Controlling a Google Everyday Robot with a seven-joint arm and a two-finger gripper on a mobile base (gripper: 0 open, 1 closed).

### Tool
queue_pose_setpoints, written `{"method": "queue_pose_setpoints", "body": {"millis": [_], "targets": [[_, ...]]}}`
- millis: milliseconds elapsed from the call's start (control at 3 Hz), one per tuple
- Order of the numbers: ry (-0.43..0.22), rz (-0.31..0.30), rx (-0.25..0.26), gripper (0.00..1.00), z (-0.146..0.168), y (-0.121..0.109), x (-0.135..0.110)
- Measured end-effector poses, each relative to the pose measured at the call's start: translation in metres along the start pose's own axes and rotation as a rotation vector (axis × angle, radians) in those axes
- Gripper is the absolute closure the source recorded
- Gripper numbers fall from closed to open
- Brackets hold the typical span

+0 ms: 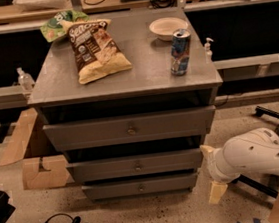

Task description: Open middle drawer

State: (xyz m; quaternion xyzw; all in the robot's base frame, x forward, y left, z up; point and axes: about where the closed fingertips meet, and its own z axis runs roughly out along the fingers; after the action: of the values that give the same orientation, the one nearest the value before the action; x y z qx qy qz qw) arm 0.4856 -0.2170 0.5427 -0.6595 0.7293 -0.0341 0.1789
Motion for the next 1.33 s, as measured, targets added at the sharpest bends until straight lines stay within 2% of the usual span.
{"method": "queue_pose_setpoints", "body": {"millis": [333,667,1333], "targets": [[-0.024,-0.031,-0.01,0.0,0.032,0.004,-0.013],[-0.004,-0.064,-0.03,0.0,0.064,-0.003,-0.018],[0.112,-0.124,-0.051,0.0,0.095,-0.029,-0.006]]}}
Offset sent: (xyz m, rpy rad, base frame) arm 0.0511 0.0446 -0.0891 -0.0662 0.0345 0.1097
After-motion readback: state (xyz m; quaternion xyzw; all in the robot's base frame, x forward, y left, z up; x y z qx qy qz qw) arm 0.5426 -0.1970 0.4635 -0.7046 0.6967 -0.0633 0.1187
